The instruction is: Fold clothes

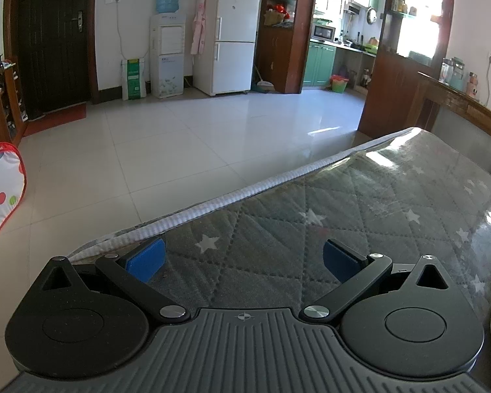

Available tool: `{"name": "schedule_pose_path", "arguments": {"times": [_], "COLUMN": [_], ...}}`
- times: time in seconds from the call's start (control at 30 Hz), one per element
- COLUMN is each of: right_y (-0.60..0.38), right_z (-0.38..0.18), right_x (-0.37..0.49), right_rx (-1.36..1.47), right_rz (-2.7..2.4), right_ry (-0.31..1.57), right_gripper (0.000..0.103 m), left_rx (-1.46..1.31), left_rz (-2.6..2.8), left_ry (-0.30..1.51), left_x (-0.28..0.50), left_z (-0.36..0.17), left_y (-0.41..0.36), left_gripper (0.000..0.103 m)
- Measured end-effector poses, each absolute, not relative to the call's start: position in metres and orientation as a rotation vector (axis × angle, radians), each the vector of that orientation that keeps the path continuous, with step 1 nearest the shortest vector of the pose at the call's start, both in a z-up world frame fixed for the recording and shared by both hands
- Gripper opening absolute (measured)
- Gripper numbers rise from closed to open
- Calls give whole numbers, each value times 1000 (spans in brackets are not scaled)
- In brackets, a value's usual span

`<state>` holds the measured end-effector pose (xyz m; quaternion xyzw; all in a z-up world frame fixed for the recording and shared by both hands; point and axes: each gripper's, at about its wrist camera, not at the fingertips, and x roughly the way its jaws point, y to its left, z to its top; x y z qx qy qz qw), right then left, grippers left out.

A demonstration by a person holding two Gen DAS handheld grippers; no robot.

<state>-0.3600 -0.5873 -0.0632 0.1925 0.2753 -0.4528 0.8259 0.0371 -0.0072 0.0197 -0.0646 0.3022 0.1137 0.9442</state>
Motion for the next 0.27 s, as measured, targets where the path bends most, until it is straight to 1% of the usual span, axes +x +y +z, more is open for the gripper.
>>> {"name": "schedule_pose_path", "arguments": {"times": [0.27], "right_y": [-587], "right_z": [-63], "right_x": [-360], "right_rx": [409], "right_rz": [-962], "right_ry": [585], "right_gripper": [103], "left_rx": [-136], "left_rz": [230], "left_ry": [616], "left_x": [32], "left_z": [17], "left_y": [4], "left_gripper": [103]}}
